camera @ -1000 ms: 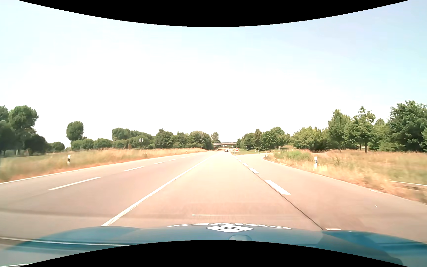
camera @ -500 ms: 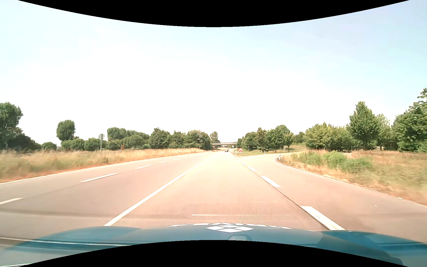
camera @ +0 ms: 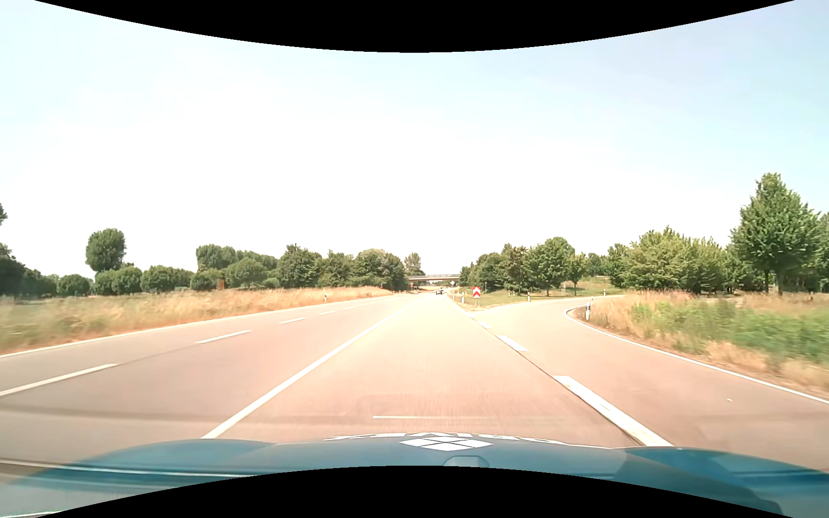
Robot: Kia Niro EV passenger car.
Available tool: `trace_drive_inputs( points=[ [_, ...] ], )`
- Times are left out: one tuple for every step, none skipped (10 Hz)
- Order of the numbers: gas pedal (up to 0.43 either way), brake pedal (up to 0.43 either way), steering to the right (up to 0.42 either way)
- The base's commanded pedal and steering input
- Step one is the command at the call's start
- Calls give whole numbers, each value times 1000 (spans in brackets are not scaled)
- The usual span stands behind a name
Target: Follow the waypoints while adhering to traffic rules and regulations
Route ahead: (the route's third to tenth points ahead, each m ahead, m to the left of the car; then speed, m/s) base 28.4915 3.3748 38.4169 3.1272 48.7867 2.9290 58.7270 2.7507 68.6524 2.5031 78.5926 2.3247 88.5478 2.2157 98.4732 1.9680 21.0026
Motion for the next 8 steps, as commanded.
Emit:
trace_drive_inputs(
  points=[
    [157,0,1],
    [157,0,0],
    [157,0,1],
    [157,0,0],
    [157,0,1],
    [157,0,0],
    [157,0,0],
    [157,0,0]
  ],
)
